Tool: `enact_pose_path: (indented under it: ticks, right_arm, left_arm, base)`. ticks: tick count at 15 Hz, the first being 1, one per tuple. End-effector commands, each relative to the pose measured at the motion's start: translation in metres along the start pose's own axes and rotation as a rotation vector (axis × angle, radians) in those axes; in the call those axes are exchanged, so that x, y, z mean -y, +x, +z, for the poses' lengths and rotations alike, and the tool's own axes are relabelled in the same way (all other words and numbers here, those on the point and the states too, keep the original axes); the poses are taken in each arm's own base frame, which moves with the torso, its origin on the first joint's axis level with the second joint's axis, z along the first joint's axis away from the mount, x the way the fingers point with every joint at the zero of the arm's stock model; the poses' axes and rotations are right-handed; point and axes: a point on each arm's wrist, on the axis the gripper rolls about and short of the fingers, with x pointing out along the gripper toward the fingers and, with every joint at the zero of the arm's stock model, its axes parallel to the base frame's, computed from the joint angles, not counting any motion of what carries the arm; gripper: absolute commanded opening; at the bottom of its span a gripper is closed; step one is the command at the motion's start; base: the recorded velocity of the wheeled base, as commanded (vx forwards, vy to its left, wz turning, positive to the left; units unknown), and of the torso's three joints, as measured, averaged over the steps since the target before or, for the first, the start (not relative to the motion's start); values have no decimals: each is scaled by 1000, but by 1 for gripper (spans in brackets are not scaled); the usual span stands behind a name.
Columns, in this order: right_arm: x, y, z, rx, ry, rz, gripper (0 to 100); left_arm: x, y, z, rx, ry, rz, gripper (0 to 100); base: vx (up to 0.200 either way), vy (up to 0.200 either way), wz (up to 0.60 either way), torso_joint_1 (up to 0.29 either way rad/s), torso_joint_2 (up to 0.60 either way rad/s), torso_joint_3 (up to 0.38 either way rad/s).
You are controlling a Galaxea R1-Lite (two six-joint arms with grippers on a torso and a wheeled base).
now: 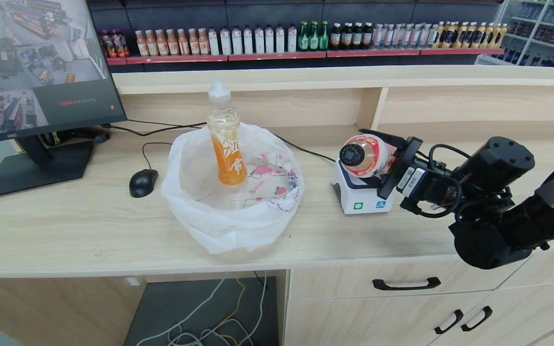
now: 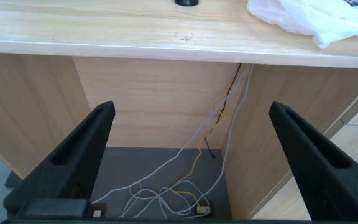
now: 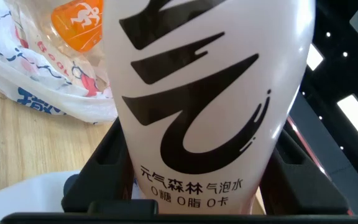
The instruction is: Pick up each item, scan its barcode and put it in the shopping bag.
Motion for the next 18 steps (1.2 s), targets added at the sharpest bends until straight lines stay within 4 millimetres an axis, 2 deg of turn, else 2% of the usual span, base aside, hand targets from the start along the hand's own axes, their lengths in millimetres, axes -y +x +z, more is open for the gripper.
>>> enact_pose_path:
  ticks: [1, 5, 9, 14, 18]
  right_arm:
    - [-2, 4, 3, 13, 2, 2, 0]
    - [-12, 8, 8, 27, 12, 24, 0]
    - [-12, 7, 10, 18, 15, 20, 0]
    - [-4, 6, 18, -15, 57, -19, 0]
    - [16, 9, 42, -46, 147, -119, 0]
  left_arm:
    - [0, 0, 0, -1, 0, 1, 100]
    - [0, 0, 0, -1, -1, 1, 100]
    - [0, 0, 0, -1, -1, 1, 100]
    - [0, 0, 0, -1, -1, 1, 100]
    - [0, 0, 0, -1, -1, 1, 100]
  base:
    - [0, 0, 0, 0, 0, 0]
    - [0, 0, 0, 0, 0, 0]
    - [0, 0, 0, 0, 0, 0]
    - [0, 0, 0, 0, 0, 0]
    - [0, 0, 0, 0, 0, 0]
